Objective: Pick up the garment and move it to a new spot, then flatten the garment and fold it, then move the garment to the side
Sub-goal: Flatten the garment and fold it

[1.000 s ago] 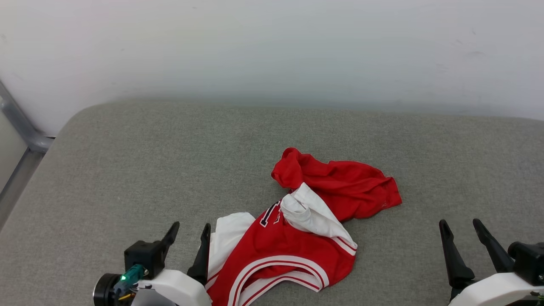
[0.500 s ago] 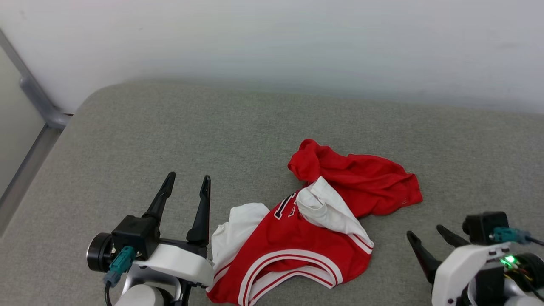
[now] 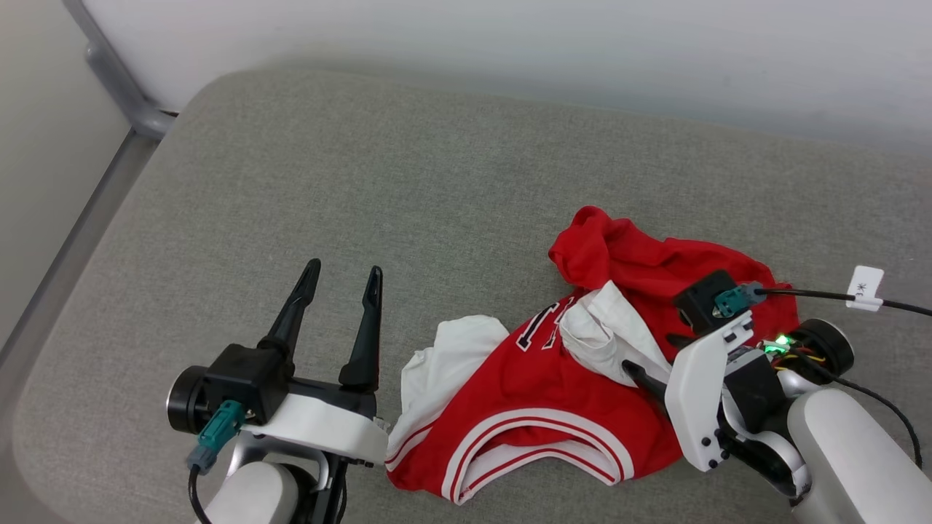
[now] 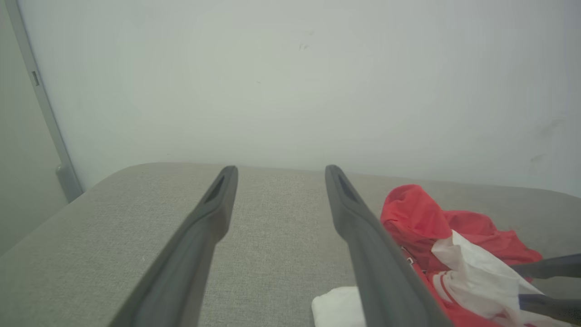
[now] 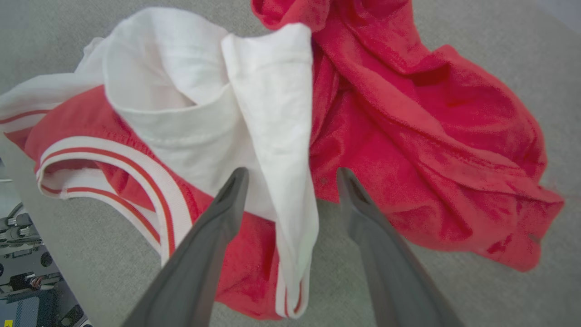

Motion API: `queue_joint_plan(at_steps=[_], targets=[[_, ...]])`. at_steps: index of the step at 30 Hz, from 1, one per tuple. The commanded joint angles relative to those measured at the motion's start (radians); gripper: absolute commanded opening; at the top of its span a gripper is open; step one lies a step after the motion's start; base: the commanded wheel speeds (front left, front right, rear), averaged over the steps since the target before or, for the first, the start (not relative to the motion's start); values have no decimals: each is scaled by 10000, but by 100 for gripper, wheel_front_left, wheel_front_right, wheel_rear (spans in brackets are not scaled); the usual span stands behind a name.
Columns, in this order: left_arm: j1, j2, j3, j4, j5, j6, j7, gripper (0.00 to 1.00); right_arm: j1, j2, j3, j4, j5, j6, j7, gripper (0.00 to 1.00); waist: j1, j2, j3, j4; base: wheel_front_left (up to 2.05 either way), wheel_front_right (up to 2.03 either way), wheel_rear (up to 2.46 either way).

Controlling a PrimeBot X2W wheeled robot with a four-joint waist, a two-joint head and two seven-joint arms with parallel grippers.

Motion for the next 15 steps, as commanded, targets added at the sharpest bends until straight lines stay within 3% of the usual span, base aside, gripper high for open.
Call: queue_joint_plan(at_steps=[1, 4, 5, 6, 7, 15], targets=[[-94, -51, 110, 22, 98, -78, -66, 100, -238, -114, 219, 272, 121, -7, 98, 100, -1, 0, 230, 208, 0, 0, 0], [-26, -192, 224, 155, 161, -171, -48, 100, -593, -241, 444, 671, 272, -7, 86, 100, -1, 0, 310, 270, 0, 0, 0], [11, -223, 254, 206, 173, -204, -48, 100, -643, -227, 466, 773, 353, -7, 42, 79, -1, 0, 323, 279, 0, 0, 0], [8, -242, 308, 226, 210, -252, -48, 100, -699, -223, 464, 803, 363, -5, -75, 28, -1, 0, 330, 272, 0, 0, 0], [44, -257, 364, 290, 216, -264, -48, 100, -744, -232, 441, 846, 423, -7, -117, 0, -1, 0, 327, 253, 0, 0, 0], [309, -345, 665, 493, 378, -371, -49, 100, -581, -336, -395, 445, 589, -7, -599, 0, -1, 0, -90, -147, 0, 0, 0]])
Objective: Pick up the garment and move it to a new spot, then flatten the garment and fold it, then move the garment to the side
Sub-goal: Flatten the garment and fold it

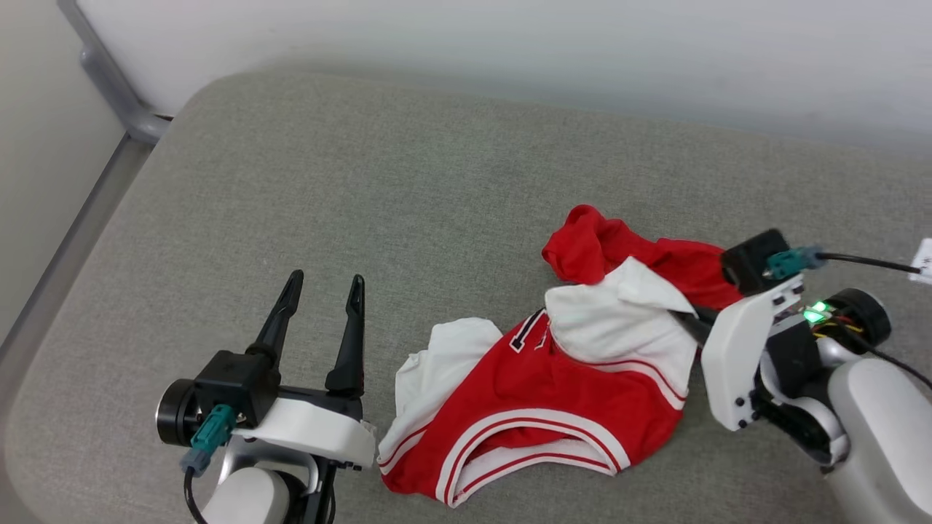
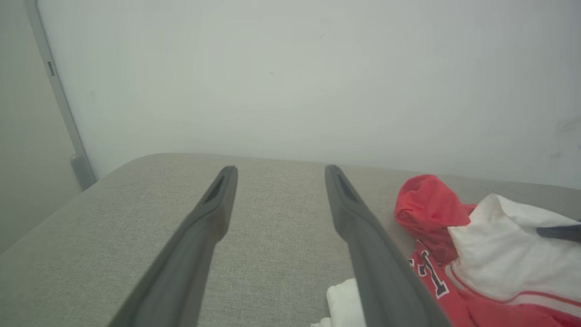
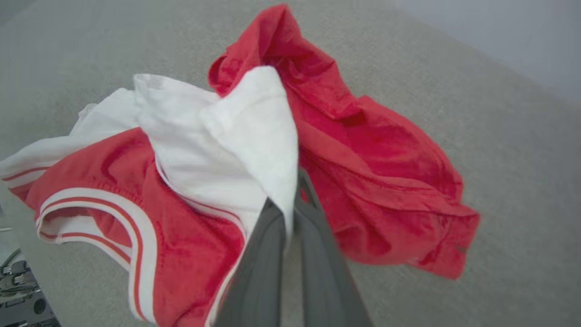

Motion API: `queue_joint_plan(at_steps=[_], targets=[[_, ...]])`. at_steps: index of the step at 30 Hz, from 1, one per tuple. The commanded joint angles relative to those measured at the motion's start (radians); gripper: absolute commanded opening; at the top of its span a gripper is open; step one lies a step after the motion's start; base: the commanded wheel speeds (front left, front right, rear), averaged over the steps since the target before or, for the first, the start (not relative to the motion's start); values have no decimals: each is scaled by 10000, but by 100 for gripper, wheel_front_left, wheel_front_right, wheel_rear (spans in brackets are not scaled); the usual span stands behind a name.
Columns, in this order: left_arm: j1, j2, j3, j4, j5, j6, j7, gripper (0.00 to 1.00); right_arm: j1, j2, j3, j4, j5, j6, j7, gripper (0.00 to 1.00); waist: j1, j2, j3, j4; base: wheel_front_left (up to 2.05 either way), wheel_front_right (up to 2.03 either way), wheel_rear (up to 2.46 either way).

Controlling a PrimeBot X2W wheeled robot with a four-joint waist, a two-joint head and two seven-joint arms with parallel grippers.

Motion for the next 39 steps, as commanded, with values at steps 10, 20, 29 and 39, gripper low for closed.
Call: queue_joint_plan(at_steps=[10, 20, 29, 39], targets=[[656, 200, 139, 260, -35, 132, 68, 100, 2623, 820, -3996, -1172, -671, -7, 225, 0, -1, 0, -859, -925, 0, 0, 0], [1113, 326, 111, 436, -198, 213, 293, 100, 5349, 2682, -7190, -1324, -1060, -5, 302, 0, -1, 0, -1170, -1211, 0, 0, 0], [1330, 484, 113, 557, -314, 230, 402, 100, 5735, 3067, -7512, -820, -913, -5, -1305, 100, -1, 0, -1303, -1390, 0, 0, 0], [1547, 616, 131, 619, -412, 309, 525, 100, 5333, 3090, -6906, -1482, -1522, -5, -4454, 100, -1, 0, -1660, -1471, 0, 0, 0]])
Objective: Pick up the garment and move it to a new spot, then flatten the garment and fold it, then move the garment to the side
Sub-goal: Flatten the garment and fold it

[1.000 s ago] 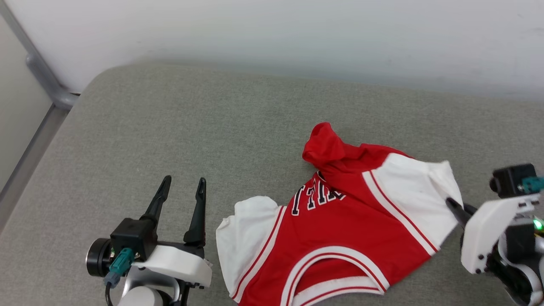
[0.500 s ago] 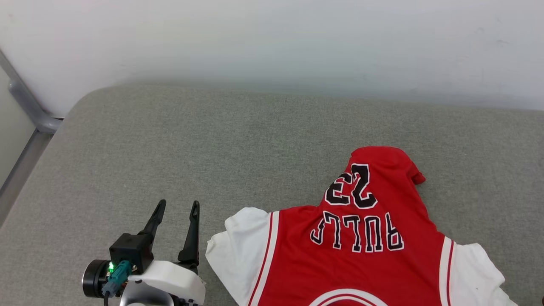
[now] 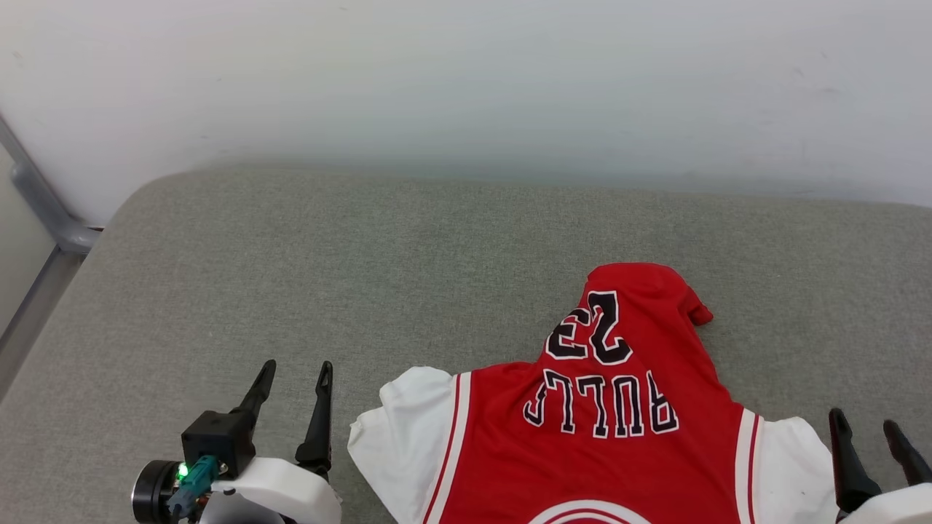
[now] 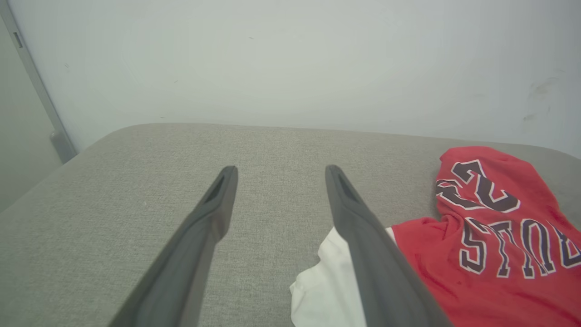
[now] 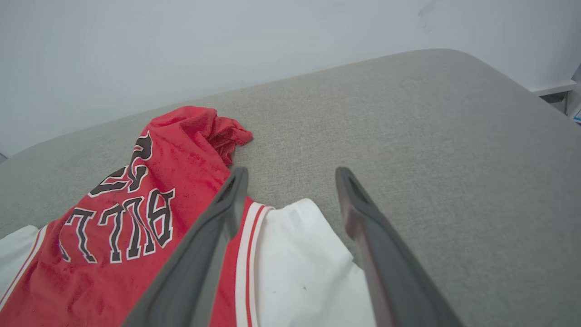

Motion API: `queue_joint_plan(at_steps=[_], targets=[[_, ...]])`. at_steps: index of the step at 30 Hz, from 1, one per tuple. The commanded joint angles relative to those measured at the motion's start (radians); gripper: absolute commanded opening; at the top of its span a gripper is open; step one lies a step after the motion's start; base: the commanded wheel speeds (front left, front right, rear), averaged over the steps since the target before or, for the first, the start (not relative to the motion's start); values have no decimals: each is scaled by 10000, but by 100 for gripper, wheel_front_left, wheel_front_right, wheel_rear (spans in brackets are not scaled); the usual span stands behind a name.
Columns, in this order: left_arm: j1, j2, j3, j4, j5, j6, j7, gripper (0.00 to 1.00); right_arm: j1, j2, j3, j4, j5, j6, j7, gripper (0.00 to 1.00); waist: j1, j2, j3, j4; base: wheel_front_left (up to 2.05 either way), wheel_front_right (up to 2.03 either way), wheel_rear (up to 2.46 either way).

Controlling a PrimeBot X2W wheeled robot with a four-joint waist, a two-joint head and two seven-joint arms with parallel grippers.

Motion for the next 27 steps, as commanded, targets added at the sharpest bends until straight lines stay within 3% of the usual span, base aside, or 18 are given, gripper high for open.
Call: queue_joint_plan(at_steps=[1, 7, 14, 22, 27], targets=[[123, 58, 52, -27, -28, 57, 33, 100, -178, 24, 141, -174, -202, -4, -288, 100, 1, -1, -32, 7, 0, 0, 0], [110, 261, 203, -113, -69, 127, 98, 100, -166, 20, 1169, -1054, -854, -5, -1089, 100, 1, -1, -141, -65, 0, 0, 0], [120, 595, 263, -258, -341, -4, 717, 100, 240, 21, 1840, -1815, -1097, -4, -981, 100, 1, -1, -185, -300, 0, 0, 0], [-282, 972, -338, -23, -1650, -796, 4056, 100, 425, 21, 1951, -2145, -1001, -5, -609, 100, 1, -1, 53, -626, 0, 0, 0], [-570, 1098, -637, 398, -2313, -1028, 5783, 100, 112, 23, 1986, -2240, -1015, -4, -575, 100, 1, -1, 520, -854, 0, 0, 0]])
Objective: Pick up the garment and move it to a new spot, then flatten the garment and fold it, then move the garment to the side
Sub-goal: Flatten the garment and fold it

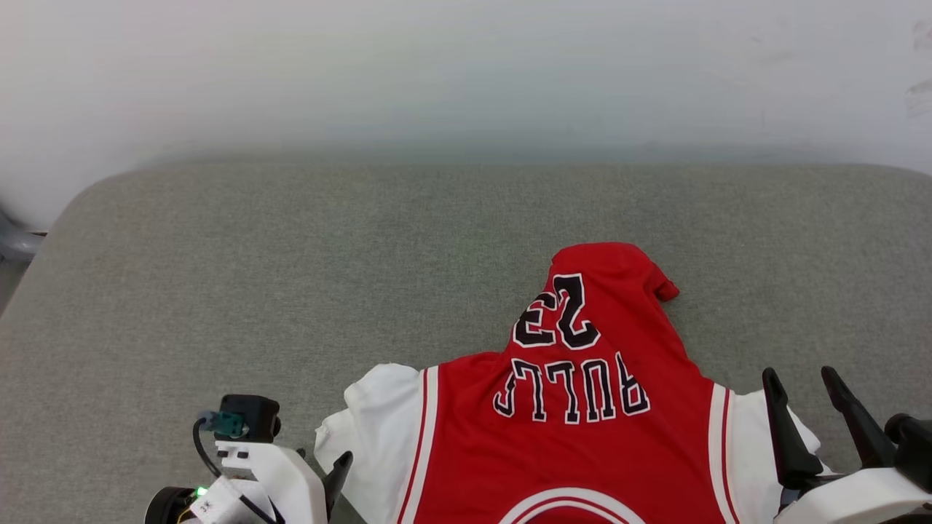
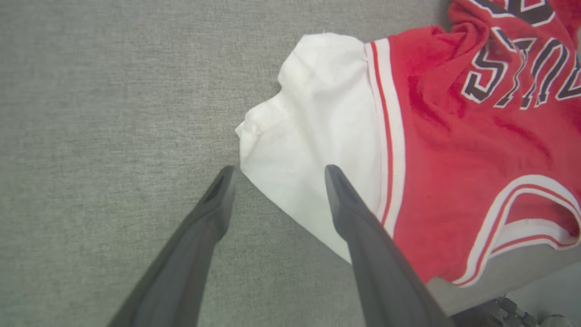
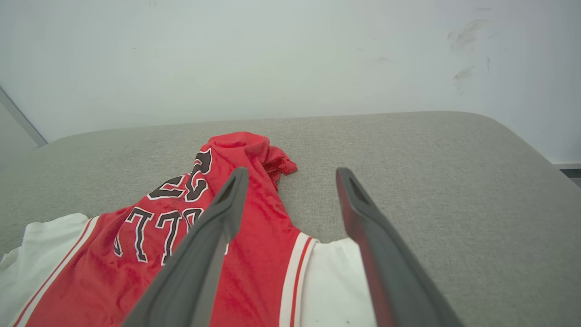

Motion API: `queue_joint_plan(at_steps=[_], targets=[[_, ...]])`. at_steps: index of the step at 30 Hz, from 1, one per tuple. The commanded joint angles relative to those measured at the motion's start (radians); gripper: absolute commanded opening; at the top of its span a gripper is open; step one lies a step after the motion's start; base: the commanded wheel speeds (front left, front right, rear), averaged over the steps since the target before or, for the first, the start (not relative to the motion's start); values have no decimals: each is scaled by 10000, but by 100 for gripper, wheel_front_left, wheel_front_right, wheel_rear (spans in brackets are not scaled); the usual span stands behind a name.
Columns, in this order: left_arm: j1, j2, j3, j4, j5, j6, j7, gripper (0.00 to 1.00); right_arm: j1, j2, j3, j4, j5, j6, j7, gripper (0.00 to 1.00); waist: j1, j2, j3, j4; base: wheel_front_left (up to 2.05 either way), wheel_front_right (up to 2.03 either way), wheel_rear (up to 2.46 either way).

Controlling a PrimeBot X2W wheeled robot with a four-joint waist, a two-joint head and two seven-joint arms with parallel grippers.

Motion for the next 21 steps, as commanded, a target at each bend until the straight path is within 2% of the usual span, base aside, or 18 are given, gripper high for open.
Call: queue_joint_plan(at_steps=[1, 11, 12, 13, 14, 16, 21], targets=[[-227, 42, -15, 149, -168, -61, 305, 100, -216, 17, 29, -37, 37, -4, -25, 100, 0, 0, 298, -166, 0, 0, 0], [-813, 16, -699, 1529, -526, -483, 2043, 100, -633, 18, 66, 275, 190, -4, -131, 100, 0, 0, 983, -509, 0, 0, 0], [-826, -68, -785, 1630, -605, -541, 2187, 75, -641, 18, 49, 322, 213, -4, -136, 100, 0, 0, 992, -527, 0, 0, 0], [-838, -111, -882, 1720, -585, -575, 2304, 31, -635, 18, 42, 362, 256, -4, -110, 100, 0, 0, 995, -542, 0, 0, 0], [-867, -153, -954, 1789, -561, -615, 2342, 0, -647, 18, 38, 402, 254, -4, -99, 100, 0, 0, 996, -555, 0, 0, 0], [-890, -265, -1052, 1892, -546, -685, 2330, 0, -663, 18, 20, 481, 280, -4, -9, 100, 0, 0, 976, -571, 0, 0, 0], [-1091, -225, -798, 1623, -51, -322, 1243, 0, -497, 18, -186, 661, 317, -4, 592, 100, 0, 0, 857, -525, 0, 0, 0]])
